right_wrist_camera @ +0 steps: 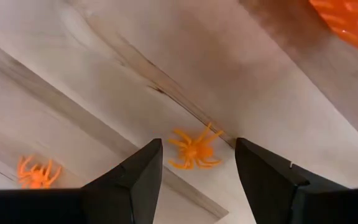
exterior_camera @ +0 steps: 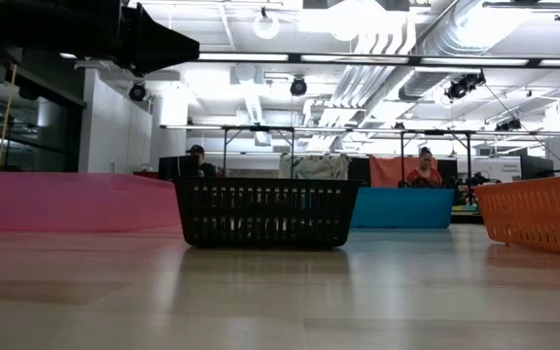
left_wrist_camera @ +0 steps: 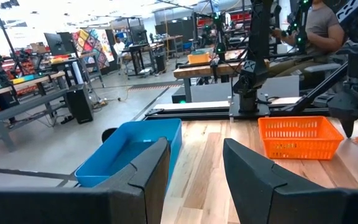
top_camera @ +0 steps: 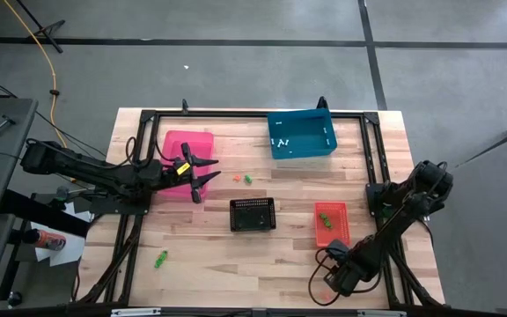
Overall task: Sort Halloween decoration
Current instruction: Put the orange spider toy into the pink bin
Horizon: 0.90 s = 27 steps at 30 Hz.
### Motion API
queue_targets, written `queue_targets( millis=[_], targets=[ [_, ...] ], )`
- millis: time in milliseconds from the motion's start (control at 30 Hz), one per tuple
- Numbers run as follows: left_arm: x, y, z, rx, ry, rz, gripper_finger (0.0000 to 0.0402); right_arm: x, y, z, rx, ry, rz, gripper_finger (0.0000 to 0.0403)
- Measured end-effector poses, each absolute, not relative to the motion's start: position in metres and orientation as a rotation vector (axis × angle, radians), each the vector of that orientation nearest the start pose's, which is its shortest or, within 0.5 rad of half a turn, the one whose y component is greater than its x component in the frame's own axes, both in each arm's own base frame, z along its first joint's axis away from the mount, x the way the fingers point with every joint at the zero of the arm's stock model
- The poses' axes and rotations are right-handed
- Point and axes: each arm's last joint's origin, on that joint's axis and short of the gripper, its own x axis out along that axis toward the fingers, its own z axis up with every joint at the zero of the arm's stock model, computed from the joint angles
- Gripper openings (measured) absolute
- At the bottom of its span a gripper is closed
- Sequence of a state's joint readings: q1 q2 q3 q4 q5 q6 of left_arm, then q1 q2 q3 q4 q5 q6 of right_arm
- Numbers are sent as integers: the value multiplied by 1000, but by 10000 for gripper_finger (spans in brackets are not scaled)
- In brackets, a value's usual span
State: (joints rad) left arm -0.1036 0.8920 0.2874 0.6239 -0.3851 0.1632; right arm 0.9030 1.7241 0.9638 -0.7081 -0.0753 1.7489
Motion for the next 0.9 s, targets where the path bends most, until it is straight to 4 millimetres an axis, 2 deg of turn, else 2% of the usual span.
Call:
queue_targets(
  millis=[233, 433, 800, 900],
  targets=[
    [185, -8, 220, 156, 10, 282, 140, 177, 229, 140, 752, 1522, -578, 186],
    [185, -8, 220, 157, 12, 282, 140, 179, 231, 129, 724, 1554, -607, 127],
    [185, -8, 220, 155, 11, 282, 140, 179, 232, 131, 713, 1570, -572, 12],
    [185, -8, 220, 155, 11, 282, 140, 178, 231, 136, 712, 1566, -546, 7]
  ],
)
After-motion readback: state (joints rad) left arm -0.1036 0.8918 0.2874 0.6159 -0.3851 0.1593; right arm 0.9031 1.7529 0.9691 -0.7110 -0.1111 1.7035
